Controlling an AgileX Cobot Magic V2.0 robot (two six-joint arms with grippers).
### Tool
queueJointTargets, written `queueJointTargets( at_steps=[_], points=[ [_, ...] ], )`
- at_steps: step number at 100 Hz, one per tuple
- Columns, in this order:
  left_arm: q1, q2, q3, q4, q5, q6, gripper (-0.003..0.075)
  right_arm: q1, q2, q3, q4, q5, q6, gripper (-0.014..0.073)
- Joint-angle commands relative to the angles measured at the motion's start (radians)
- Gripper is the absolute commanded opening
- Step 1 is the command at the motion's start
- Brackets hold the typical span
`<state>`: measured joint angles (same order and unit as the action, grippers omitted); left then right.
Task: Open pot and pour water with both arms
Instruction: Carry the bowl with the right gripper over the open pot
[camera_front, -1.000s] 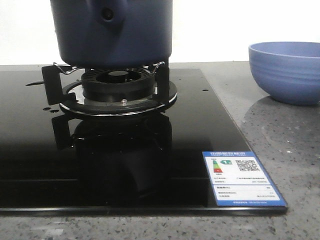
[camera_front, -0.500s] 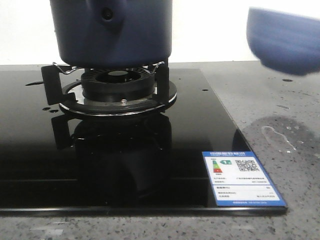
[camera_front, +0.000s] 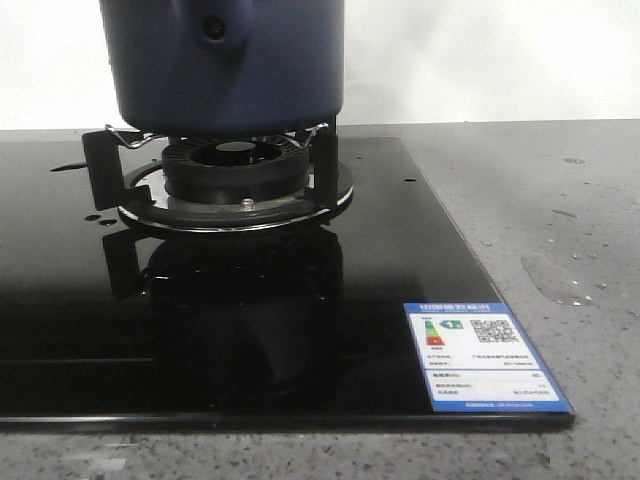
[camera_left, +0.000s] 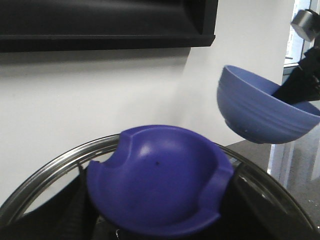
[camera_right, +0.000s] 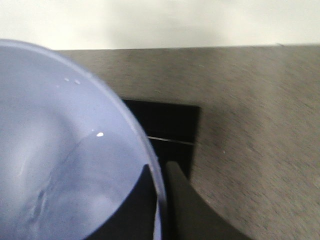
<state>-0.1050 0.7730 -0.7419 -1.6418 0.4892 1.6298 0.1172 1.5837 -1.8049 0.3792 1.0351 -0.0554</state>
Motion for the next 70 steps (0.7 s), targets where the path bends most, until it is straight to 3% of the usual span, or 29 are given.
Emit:
queueJointTargets(
  at_steps=[1, 28, 70],
  points=[
    [-0.007, -0.001, -0.033, -0.059, 0.010, -0.009, 0.0295, 0.065, 0.030, -0.149, -0.037, -0.020, 0.015, -0.0041],
    [-0.007, -0.001, -0.033, -0.061, 0.010, -0.009, 0.0295, 0.205, 0.212, -0.443, -0.227, 0.019, 0.040, -0.0041],
    [-0.007, -0.001, -0.033, -0.061, 0.001, -0.009, 0.0295, 0.371, 0.254, -0.465, -0.624, -0.106, 0.055, -0.0041]
  ],
)
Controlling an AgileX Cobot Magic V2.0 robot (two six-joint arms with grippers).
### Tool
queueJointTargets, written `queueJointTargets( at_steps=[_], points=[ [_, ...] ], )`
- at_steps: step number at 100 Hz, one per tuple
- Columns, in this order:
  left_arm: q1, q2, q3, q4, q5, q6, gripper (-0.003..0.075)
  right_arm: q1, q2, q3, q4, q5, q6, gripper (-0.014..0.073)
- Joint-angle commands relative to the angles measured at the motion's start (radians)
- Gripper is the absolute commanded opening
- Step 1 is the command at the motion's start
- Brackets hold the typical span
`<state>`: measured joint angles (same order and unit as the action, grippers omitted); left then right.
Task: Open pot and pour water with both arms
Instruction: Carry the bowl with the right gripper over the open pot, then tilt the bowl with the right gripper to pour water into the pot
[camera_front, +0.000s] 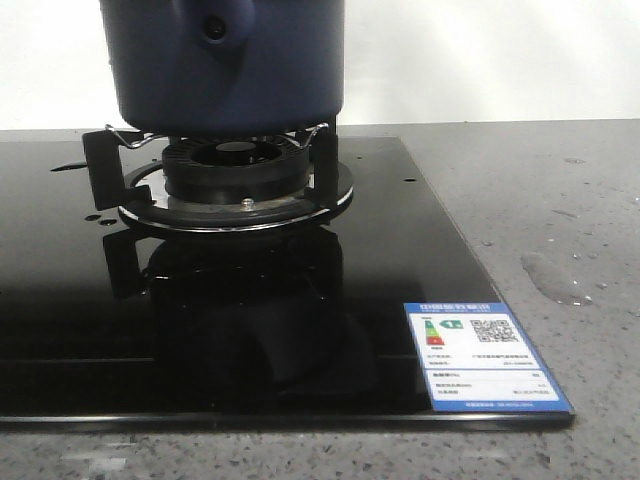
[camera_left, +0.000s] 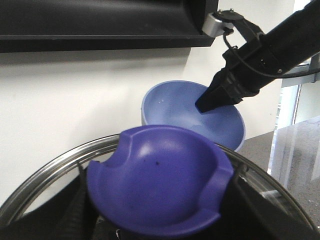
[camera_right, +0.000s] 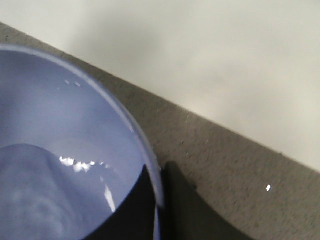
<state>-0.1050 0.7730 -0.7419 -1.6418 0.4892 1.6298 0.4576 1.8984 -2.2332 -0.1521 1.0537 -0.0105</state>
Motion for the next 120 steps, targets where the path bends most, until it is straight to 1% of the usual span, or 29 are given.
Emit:
queueJointTargets(
  at_steps=[1, 15, 27, 42, 50, 63, 73, 85, 109, 120],
  points=[
    [-0.007, -0.001, -0.033, -0.061, 0.000, -0.009, 0.0295, 0.033, -0.061, -0.036, -0.110, -0.129, 0.018, -0.0041],
    [-0.007, -0.001, -0.033, -0.061, -0.008, -0.009, 0.0295, 0.082, -0.048, -0.036, -0.282, -0.139, 0.101, -0.0041],
    [-0.007, -0.001, -0.033, -0.061, -0.008, -0.009, 0.0295, 0.107, -0.024, -0.036, -0.352, -0.142, 0.106, -0.0041],
    [-0.009, -0.001, -0.033, -0.061, -0.008, -0.009, 0.0295, 0.137, -0.004, -0.030, -0.465, -0.145, 0.159, -0.0041],
    [-0.030, -0.001, -0.033, -0.061, -0.037, -0.009, 0.0295, 0.150, -0.004, -0.009, -0.524, -0.156, 0.181, -0.0041],
    [-0.058, -0.001, -0.033, -0.059, -0.067, -0.009, 0.0295, 0.169, -0.004, 0.011, -0.582, -0.154, 0.181, -0.0041],
    [-0.058, -0.001, -0.033, -0.054, -0.076, -0.009, 0.0295, 0.186, -0.004, 0.011, -0.622, -0.150, 0.187, -0.0041],
    [-0.058, -0.003, -0.033, -0.054, -0.101, -0.009, 0.0295, 0.208, -0.008, 0.011, -0.702, -0.132, 0.190, -0.0041],
    [-0.082, -0.003, -0.033, -0.043, -0.141, -0.009, 0.0295, 0.243, -0.028, 0.011, -0.793, -0.100, 0.194, -0.0041],
    [-0.086, -0.003, -0.033, -0.033, -0.146, -0.009, 0.0295, 0.255, -0.035, 0.011, -0.813, -0.093, 0.198, -0.0041]
  ],
)
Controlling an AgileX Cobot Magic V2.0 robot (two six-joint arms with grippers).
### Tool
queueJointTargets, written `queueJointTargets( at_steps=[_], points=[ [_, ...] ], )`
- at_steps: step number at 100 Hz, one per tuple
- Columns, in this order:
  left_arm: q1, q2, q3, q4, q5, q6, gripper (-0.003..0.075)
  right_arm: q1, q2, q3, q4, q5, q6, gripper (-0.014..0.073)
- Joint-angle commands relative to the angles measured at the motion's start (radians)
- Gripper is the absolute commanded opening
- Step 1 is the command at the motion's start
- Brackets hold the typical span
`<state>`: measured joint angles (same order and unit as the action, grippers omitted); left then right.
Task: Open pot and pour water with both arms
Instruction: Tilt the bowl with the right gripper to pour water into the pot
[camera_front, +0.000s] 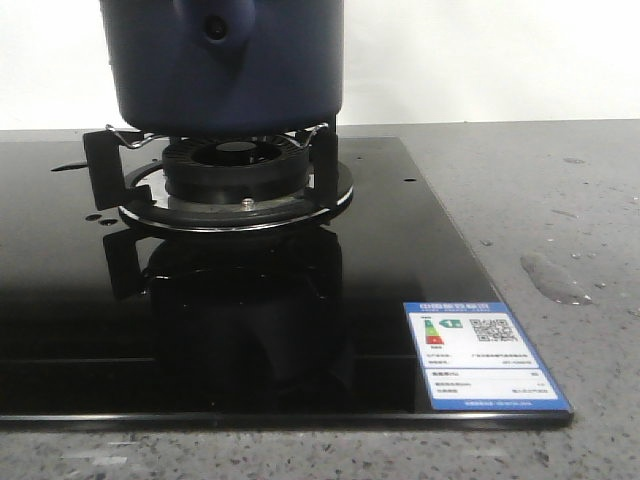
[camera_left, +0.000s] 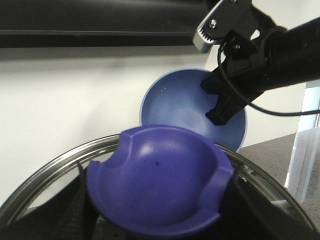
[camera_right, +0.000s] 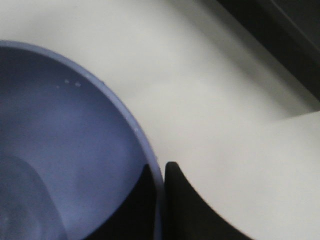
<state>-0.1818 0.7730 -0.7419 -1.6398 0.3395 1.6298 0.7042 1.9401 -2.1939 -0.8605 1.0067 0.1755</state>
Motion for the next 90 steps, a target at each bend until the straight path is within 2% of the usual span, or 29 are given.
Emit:
queueJointTargets(
  at_steps=[1, 18, 49, 90],
  points=[
    [-0.010, -0.003, -0.033, -0.035, 0.004, -0.009, 0.0295, 0.010, -0.077, -0.029, -0.113, -0.046, 0.012, -0.0041],
    [-0.010, -0.003, -0.033, -0.035, -0.012, -0.009, 0.0295, 0.051, -0.077, -0.029, -0.200, -0.036, 0.030, -0.0040],
    [-0.010, -0.003, -0.033, -0.035, -0.014, -0.009, 0.0295, 0.106, -0.074, -0.027, -0.440, -0.027, 0.030, -0.0041],
    [-0.010, -0.003, -0.033, -0.035, -0.016, -0.009, 0.0295, 0.121, -0.074, -0.027, -0.603, -0.079, 0.030, -0.0042]
  ],
)
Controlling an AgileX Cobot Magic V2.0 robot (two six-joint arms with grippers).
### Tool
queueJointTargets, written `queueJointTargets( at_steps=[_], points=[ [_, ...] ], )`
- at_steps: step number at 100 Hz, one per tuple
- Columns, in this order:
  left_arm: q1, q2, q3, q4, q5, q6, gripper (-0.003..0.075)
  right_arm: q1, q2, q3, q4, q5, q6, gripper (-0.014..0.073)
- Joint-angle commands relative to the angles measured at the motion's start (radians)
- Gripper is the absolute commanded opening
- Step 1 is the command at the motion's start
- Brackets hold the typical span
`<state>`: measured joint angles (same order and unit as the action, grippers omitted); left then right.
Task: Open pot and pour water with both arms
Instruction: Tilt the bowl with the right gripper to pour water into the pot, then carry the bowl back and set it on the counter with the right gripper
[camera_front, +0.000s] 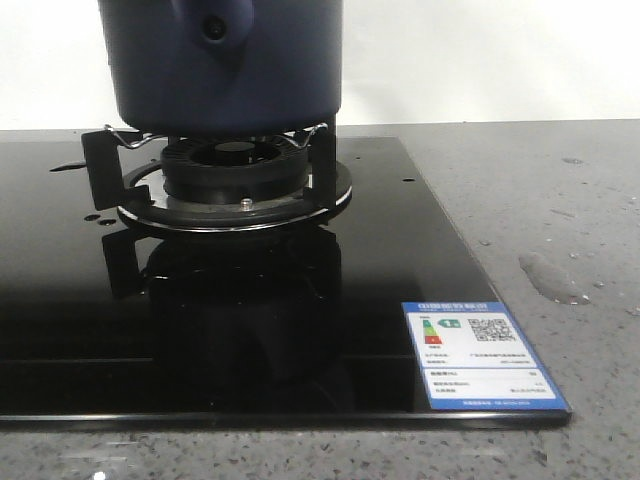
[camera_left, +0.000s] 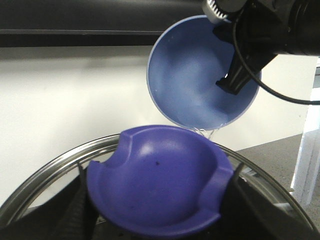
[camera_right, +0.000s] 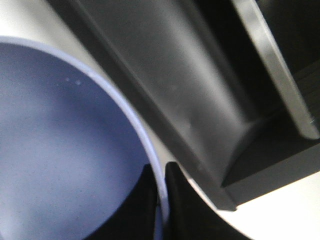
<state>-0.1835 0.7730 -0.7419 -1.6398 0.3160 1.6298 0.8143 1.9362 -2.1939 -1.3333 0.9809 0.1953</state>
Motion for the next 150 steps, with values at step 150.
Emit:
queueJointTargets(
  at_steps=[150],
  points=[
    [-0.008, 0.022, -0.033, -0.033, -0.007, -0.009, 0.0295, -0.096, -0.075, -0.127, 0.507, 0.190, 0.010, -0.0043]
  ],
)
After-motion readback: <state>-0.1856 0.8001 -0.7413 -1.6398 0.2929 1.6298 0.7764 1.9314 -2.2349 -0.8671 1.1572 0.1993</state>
